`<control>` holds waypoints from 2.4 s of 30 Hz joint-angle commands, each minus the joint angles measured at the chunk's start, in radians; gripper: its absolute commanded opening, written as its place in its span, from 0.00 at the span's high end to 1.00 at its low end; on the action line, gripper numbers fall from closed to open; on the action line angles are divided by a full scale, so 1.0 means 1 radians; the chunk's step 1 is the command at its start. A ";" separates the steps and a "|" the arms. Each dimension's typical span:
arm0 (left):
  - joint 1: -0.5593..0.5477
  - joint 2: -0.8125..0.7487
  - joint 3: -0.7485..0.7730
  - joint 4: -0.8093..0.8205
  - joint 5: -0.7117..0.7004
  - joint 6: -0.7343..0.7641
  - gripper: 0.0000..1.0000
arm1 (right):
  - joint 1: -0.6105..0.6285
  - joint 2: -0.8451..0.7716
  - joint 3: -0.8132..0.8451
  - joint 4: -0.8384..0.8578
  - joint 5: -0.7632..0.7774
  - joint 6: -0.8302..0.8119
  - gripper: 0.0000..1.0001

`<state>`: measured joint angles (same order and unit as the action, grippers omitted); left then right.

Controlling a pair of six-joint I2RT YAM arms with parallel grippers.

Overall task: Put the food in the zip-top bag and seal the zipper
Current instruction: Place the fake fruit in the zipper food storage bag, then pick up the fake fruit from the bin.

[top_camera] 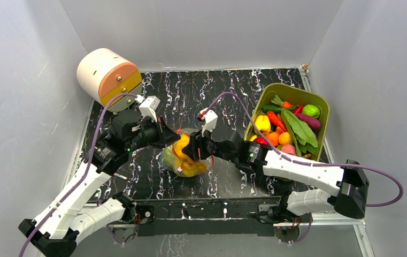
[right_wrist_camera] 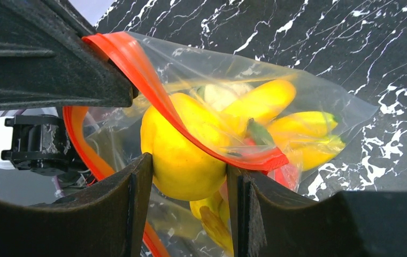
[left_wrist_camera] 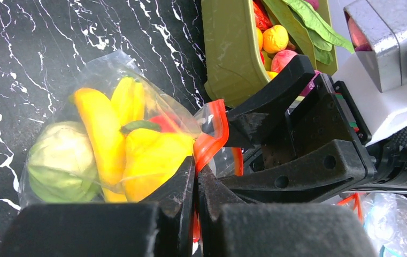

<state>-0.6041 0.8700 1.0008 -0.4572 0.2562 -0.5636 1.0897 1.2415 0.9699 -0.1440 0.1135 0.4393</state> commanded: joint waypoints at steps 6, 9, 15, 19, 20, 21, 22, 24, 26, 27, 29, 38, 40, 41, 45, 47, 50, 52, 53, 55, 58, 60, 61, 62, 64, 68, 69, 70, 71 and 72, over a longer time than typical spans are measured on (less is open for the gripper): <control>-0.002 -0.054 0.031 0.049 0.027 -0.039 1.00 | 0.009 0.027 0.008 0.118 0.095 -0.097 0.45; -0.002 -0.062 0.019 0.038 0.003 -0.028 1.00 | 0.009 0.039 0.074 0.036 0.060 -0.061 0.34; -0.002 -0.067 -0.003 0.010 -0.060 0.013 1.00 | 0.009 0.002 0.127 -0.047 0.007 0.003 0.26; -0.001 -0.063 -0.007 -0.003 -0.076 0.038 1.00 | 0.009 -0.045 0.127 -0.063 -0.043 0.039 0.25; -0.001 -0.063 -0.007 -0.010 -0.087 0.044 1.00 | 0.009 -0.058 0.136 -0.074 -0.047 0.047 0.26; -0.002 -0.063 -0.007 -0.018 -0.098 0.050 1.00 | 0.009 -0.067 0.148 -0.091 -0.042 0.052 0.27; -0.002 -0.065 -0.008 -0.024 -0.105 0.061 1.00 | 0.007 -0.076 0.160 -0.112 -0.037 0.055 0.27; -0.002 -0.063 -0.008 -0.037 -0.119 0.076 1.00 | 0.007 -0.090 0.181 -0.137 -0.027 0.051 0.28; -0.002 -0.064 -0.010 -0.041 -0.130 0.090 1.00 | 0.007 -0.094 0.207 -0.181 -0.004 0.035 0.29; -0.002 -0.062 -0.012 -0.042 -0.135 0.098 1.00 | 0.006 -0.092 0.221 -0.205 0.013 0.026 0.30; -0.002 -0.062 -0.016 -0.044 -0.137 0.119 1.00 | 0.003 -0.082 0.253 -0.263 0.058 0.010 0.32; -0.002 -0.079 -0.073 -0.058 -0.143 0.235 1.00 | -0.068 -0.064 0.391 -0.542 0.362 -0.009 0.43; -0.002 -0.094 -0.100 -0.047 -0.133 0.259 1.00 | -0.127 -0.057 0.412 -0.598 0.383 -0.009 0.45; -0.002 -0.102 -0.114 -0.038 -0.130 0.269 1.00 | -0.156 -0.054 0.419 -0.623 0.394 -0.008 0.46; -0.002 -0.142 -0.178 -0.003 -0.126 0.306 1.00 | -0.273 -0.056 0.425 -0.699 0.418 -0.013 0.47; -0.003 -0.156 -0.204 0.009 -0.123 0.312 1.00 | -0.316 -0.062 0.422 -0.717 0.431 -0.025 0.47; -0.003 -0.180 -0.244 0.032 -0.112 0.317 1.00 | -0.390 -0.056 0.415 -0.747 0.473 -0.044 0.48; -0.002 -0.196 -0.270 0.050 -0.114 0.316 1.00 | -0.451 -0.045 0.405 -0.758 0.483 -0.062 0.48; -0.001 -0.205 -0.281 0.060 -0.116 0.317 1.00 | -0.481 -0.041 0.394 -0.754 0.479 -0.071 0.48; -0.002 -0.209 -0.288 0.066 -0.115 0.318 1.00 | -0.550 -0.034 0.374 -0.739 0.446 -0.095 0.48; -0.002 -0.210 -0.285 0.061 -0.120 0.321 1.00 | -0.644 -0.021 0.348 -0.724 0.384 -0.119 0.47; -0.002 -0.212 -0.289 0.063 -0.114 0.321 1.00 | -0.685 -0.006 0.335 -0.729 0.351 -0.120 0.47; -0.003 -0.213 -0.289 0.062 -0.111 0.321 1.00 | -0.701 -0.002 0.327 -0.732 0.330 -0.120 0.47; -0.002 -0.214 -0.290 0.059 -0.111 0.323 1.00 | -0.717 0.004 0.319 -0.734 0.311 -0.119 0.47; -0.002 -0.217 -0.289 0.054 -0.114 0.324 1.00 | -0.734 0.019 0.310 -0.749 0.302 -0.120 0.47; -0.002 -0.228 -0.293 0.059 -0.114 0.320 1.00 | -0.756 0.059 0.303 -0.800 0.352 -0.122 0.47; -0.002 -0.229 -0.294 0.061 -0.114 0.318 1.00 | -0.764 0.070 0.304 -0.821 0.349 -0.123 0.47; -0.003 -0.229 -0.294 0.060 -0.114 0.318 1.00 | -0.768 0.080 0.307 -0.835 0.352 -0.121 0.47; -0.002 -0.229 -0.294 0.060 -0.114 0.318 1.00 | -0.768 0.087 0.310 -0.850 0.363 -0.117 0.47; -0.002 -0.229 -0.294 0.059 -0.115 0.319 1.00 | -0.768 0.094 0.309 -0.862 0.379 -0.115 0.47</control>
<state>-0.6044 0.6537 0.7086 -0.4107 0.1379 -0.2535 0.3340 1.3197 1.2713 -0.9546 0.4473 0.3302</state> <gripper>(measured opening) 0.009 0.533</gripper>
